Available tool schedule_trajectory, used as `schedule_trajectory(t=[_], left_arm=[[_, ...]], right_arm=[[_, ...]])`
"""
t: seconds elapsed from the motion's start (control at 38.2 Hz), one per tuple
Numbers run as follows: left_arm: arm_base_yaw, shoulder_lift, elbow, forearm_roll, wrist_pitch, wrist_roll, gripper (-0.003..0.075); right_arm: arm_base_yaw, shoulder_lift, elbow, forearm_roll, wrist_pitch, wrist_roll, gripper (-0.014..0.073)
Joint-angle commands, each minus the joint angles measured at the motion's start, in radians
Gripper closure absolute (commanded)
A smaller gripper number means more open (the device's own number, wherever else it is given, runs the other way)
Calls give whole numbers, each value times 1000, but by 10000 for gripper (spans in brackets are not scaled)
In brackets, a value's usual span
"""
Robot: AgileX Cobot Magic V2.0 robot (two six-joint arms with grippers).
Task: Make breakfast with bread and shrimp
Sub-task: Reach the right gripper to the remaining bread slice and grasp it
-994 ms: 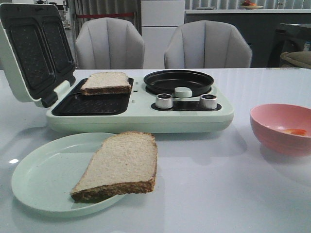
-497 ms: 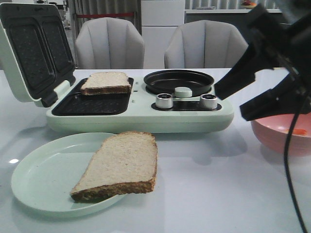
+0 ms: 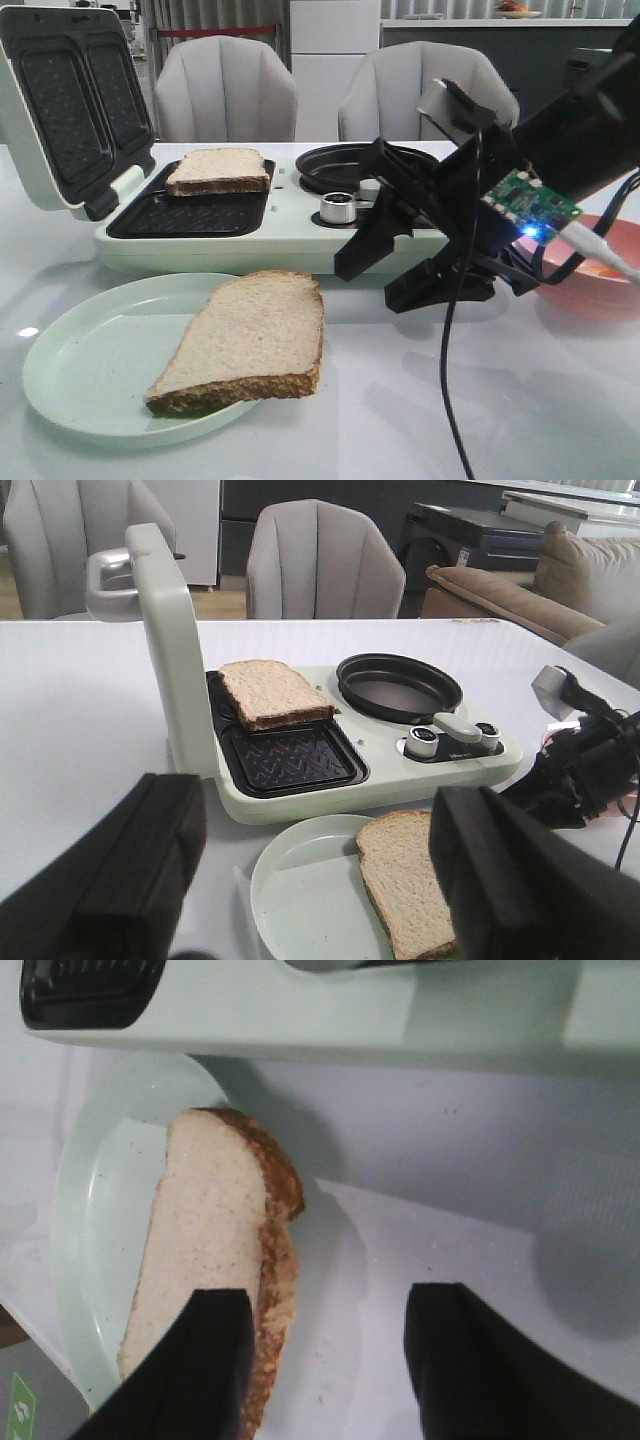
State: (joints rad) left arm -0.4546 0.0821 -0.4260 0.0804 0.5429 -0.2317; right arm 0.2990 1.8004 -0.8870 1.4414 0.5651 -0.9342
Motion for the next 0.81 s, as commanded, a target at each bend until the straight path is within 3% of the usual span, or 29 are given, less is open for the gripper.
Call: schedule_trajectory(t=[0.0,0.42,0.78], left_arm=[[-8,12,-26,-4,-80,-1,192],[-8,12,-26,-4,-80,-1,192],[-8,12,-26,-4,-80,-1,192]], right_arm=[[11,-7,-49,61,55,-24,147],[79,101,-128,125,53,-24,153],[78,102,-148,154,90,-25,356]])
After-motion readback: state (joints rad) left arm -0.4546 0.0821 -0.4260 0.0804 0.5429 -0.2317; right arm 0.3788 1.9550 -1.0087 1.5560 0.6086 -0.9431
